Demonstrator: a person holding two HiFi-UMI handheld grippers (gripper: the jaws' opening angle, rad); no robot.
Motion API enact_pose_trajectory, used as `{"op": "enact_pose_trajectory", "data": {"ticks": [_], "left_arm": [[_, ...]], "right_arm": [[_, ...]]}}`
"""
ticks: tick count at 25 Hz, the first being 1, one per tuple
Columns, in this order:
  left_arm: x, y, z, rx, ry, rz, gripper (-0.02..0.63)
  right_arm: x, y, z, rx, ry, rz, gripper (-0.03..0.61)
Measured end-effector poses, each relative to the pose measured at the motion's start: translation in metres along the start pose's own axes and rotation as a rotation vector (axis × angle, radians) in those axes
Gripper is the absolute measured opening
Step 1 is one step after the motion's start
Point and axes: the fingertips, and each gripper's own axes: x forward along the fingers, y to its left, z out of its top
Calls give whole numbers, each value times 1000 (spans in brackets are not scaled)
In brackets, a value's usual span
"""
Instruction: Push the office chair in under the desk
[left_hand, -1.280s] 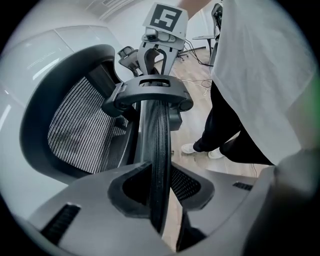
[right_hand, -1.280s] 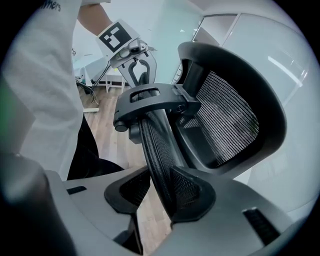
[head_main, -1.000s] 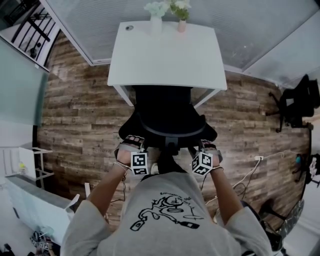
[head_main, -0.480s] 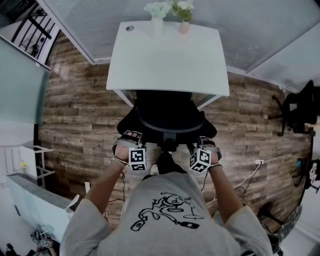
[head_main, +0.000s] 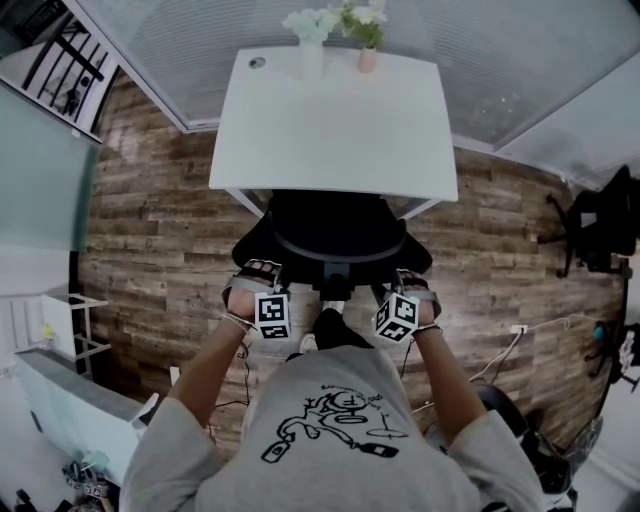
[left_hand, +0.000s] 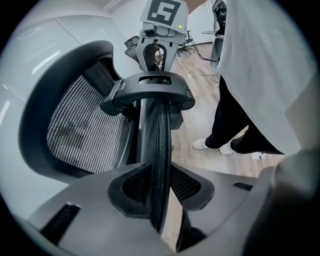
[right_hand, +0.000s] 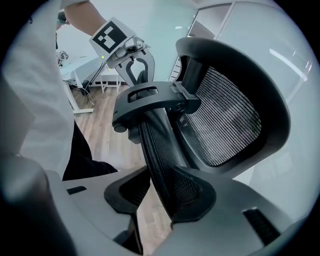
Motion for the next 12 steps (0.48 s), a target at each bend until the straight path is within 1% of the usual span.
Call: {"op": "enact_pose_trajectory", "data": {"ticks": [12], "left_arm": [[3, 10, 6, -17, 10, -19, 110]], "right_arm": [[1, -13, -4, -14, -10, 14, 147]]}}
